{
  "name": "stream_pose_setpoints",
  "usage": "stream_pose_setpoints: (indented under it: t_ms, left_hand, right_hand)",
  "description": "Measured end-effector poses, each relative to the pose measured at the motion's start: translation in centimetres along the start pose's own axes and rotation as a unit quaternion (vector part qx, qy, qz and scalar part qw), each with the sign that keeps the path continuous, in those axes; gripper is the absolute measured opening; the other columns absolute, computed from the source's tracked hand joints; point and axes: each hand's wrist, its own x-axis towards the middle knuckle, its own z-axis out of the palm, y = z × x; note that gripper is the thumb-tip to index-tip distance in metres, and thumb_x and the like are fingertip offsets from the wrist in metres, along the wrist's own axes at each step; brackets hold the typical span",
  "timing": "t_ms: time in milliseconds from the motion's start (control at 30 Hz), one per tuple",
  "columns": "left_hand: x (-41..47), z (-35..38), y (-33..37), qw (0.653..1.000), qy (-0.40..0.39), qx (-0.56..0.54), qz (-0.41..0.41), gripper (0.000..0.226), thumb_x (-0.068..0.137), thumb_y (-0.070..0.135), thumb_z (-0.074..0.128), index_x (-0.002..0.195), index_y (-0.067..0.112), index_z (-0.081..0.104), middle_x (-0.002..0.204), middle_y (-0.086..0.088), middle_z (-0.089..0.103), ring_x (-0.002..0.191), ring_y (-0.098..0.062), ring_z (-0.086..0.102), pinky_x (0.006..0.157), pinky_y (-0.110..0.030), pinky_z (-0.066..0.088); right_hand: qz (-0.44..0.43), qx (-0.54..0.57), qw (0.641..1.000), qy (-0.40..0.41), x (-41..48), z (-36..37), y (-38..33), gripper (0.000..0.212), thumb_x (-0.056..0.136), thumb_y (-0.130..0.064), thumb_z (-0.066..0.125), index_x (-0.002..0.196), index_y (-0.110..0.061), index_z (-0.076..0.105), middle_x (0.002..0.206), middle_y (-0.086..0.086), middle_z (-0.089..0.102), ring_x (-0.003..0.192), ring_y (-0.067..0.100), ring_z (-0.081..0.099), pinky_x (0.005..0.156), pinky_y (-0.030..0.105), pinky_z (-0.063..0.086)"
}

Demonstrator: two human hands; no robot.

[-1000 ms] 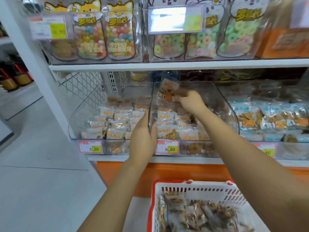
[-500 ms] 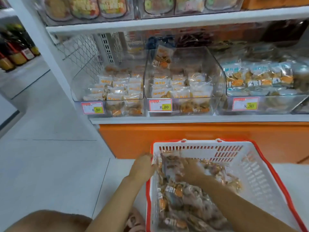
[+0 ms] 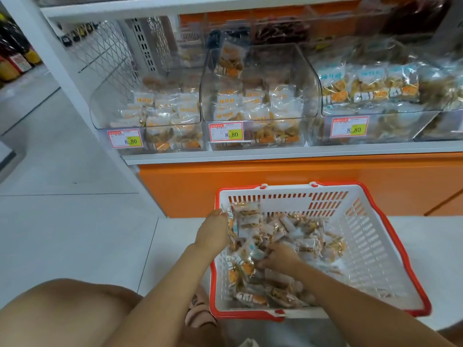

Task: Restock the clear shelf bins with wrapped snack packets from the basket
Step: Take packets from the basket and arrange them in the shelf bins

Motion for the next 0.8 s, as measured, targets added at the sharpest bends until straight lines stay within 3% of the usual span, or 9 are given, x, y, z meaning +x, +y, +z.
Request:
stream_pose_setpoints:
  t_ms: [100, 167, 233, 333, 467, 567, 633, 700, 800]
  left_hand:
    - [-0.1, 0.7, 0.5, 0.999, -0.036, -0.001, 0.01, 0.042, 0.089, -0.003, 0.049, 0.13, 0.007, 0.055, 0.133, -0.013, 0.054, 0.121, -0.027, 0.053, 0.098, -0.034, 0.044]
    - [-0.3, 1.1, 0.6, 0.998, -0.064, -0.002, 0.007, 0.038, 0.09, 0.001, 0.05, 0.126, 0.008, 0.058, 0.127, -0.013, 0.059, 0.116, -0.029, 0.056, 0.096, -0.035, 0.047]
    - [-0.4, 1.4, 0.6, 0.996, -0.085, -0.024, 0.006, 0.035, 0.09, 0.002, 0.051, 0.123, 0.007, 0.06, 0.124, -0.013, 0.061, 0.113, -0.028, 0.058, 0.094, -0.035, 0.047]
    - [-0.4, 1.8, 0.7, 0.991, -0.115, -0.067, -0.005, 0.032, 0.09, 0.009, 0.058, 0.122, 0.008, 0.06, 0.12, -0.011, 0.062, 0.108, -0.026, 0.059, 0.09, -0.033, 0.049]
    - [-0.4, 1.1, 1.7, 0.965, -0.184, -0.185, -0.023, 0.067, 0.08, 0.029, 0.076, 0.137, 0.016, 0.042, 0.128, -0.002, 0.057, 0.119, -0.021, 0.053, 0.091, -0.026, 0.045]
    - [0.1, 0.1, 3.3, 0.951, -0.223, -0.213, -0.015, 0.054, 0.077, 0.041, 0.077, 0.118, 0.017, 0.051, 0.108, 0.003, 0.059, 0.102, -0.015, 0.059, 0.086, -0.028, 0.049]
    - [0.5, -0.9, 5.1, 0.926, -0.211, -0.314, -0.013, 0.04, 0.077, 0.034, 0.078, 0.101, 0.011, 0.056, 0.108, -0.006, 0.063, 0.095, -0.021, 0.066, 0.085, -0.036, 0.056]
    - [0.9, -2.4, 7.7, 0.893, -0.17, -0.416, -0.002, 0.03, 0.078, 0.022, 0.078, 0.093, 0.009, 0.056, 0.108, -0.011, 0.065, 0.087, -0.023, 0.07, 0.077, -0.035, 0.058]
    - [1.1, -5.7, 12.7, 0.856, -0.076, -0.51, 0.041, 0.022, 0.08, 0.015, 0.075, 0.096, 0.012, 0.06, 0.094, -0.007, 0.071, 0.072, -0.016, 0.07, 0.062, -0.028, 0.057]
  right_hand:
    - [0.019, 0.093, 0.995, 0.007, 0.8, 1.0, 0.0, 0.037, 0.076, -0.054, 0.071, 0.095, -0.023, 0.064, 0.093, -0.004, 0.064, 0.081, 0.009, 0.057, 0.074, 0.021, 0.048]
    - [0.017, 0.091, 0.994, 0.058, 1.1, 1.4, -0.5, 0.026, 0.086, -0.045, 0.066, 0.082, -0.019, 0.062, 0.079, -0.005, 0.062, 0.07, 0.008, 0.056, 0.065, 0.021, 0.047]
    - [0.001, 0.096, 0.991, 0.091, 1.4, 1.3, -1.2, 0.03, 0.086, -0.036, 0.068, 0.069, -0.019, 0.051, 0.068, -0.004, 0.055, 0.062, 0.009, 0.052, 0.058, 0.02, 0.043]
    - [-0.021, 0.142, 0.988, 0.059, 1.2, 0.1, -2.3, 0.03, 0.084, -0.029, 0.071, 0.07, -0.017, 0.047, 0.069, -0.002, 0.05, 0.065, 0.012, 0.048, 0.064, 0.024, 0.042]
    - [-0.064, 0.177, 0.982, 0.019, -0.4, -2.9, -2.9, 0.022, 0.089, -0.02, 0.066, 0.074, -0.011, 0.054, 0.071, 0.002, 0.055, 0.065, 0.011, 0.053, 0.069, 0.025, 0.05]
    - [-0.095, 0.19, 0.977, 0.028, -2.2, -7.5, -3.9, 0.018, 0.093, -0.02, 0.06, 0.086, -0.003, 0.061, 0.081, 0.004, 0.064, 0.069, 0.012, 0.062, 0.07, 0.023, 0.055]
    - [-0.121, 0.156, 0.98, 0.041, -3.8, -11.7, -4.6, 0.018, 0.095, -0.023, 0.057, 0.087, -0.008, 0.063, 0.083, 0.001, 0.066, 0.069, 0.008, 0.063, 0.063, 0.018, 0.054]
    - [-0.151, 0.125, 0.977, 0.08, -5.4, -15.9, -5.3, 0.02, 0.096, -0.025, 0.055, 0.082, -0.013, 0.062, 0.078, -0.002, 0.064, 0.067, 0.007, 0.062, 0.063, 0.022, 0.054]
    - [-0.206, 0.231, 0.945, 0.103, -8.2, -21.8, -6.8, 0.021, 0.094, -0.025, 0.057, 0.085, -0.006, 0.059, 0.076, 0.004, 0.064, 0.064, 0.007, 0.064, 0.063, 0.023, 0.053]
